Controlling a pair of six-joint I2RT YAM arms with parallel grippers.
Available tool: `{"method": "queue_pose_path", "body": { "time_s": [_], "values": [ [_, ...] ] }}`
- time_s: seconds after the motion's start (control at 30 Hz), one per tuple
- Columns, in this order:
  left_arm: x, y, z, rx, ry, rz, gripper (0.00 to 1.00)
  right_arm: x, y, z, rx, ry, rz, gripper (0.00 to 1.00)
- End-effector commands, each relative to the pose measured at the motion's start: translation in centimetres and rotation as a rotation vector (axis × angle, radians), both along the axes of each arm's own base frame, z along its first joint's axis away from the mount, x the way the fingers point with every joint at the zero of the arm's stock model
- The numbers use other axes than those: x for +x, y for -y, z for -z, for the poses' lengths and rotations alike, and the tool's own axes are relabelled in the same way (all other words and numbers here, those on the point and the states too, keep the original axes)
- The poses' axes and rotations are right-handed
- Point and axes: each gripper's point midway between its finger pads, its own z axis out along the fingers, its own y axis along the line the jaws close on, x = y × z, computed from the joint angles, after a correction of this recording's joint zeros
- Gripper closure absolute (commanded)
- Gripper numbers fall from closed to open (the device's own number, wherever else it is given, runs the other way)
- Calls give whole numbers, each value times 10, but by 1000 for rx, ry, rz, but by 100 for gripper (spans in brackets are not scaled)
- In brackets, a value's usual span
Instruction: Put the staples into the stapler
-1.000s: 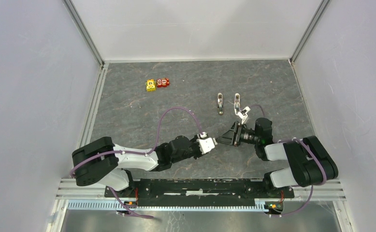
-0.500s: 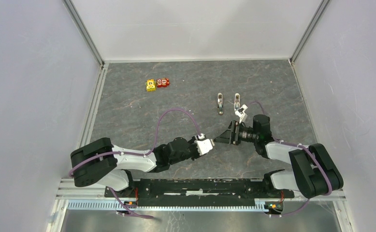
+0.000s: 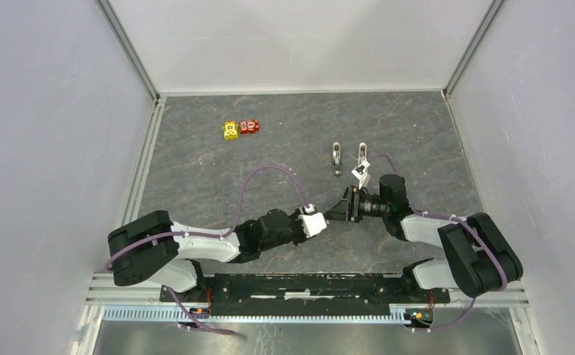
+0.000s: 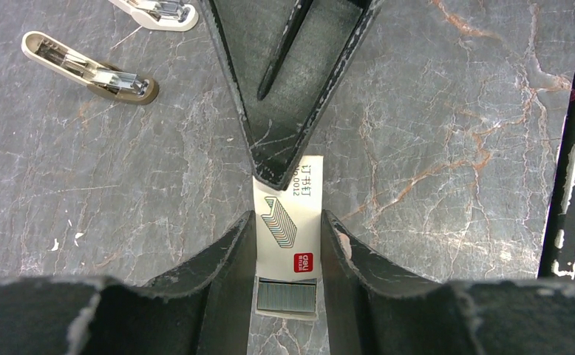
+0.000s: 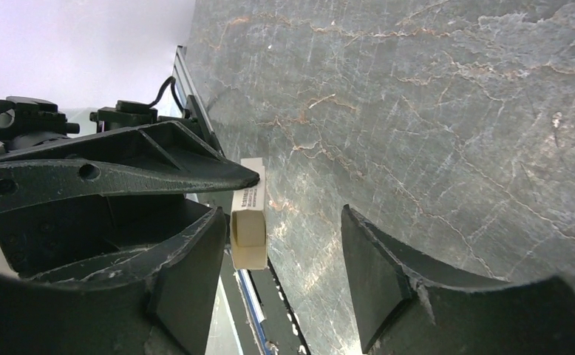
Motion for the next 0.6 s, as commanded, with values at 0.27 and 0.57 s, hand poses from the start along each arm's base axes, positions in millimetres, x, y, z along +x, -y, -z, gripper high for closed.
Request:
{"method": "queue_pose_path", "body": {
  "time_s": [0.27, 0.57],
  "values": [
    [5, 19, -29, -57, 66, 36, 58, -1, -17, -19, 86, 37, -56, 48],
    [7, 16, -26, -35, 70, 22, 55, -6, -19, -24, 138, 12, -61, 66]
  ]
}}
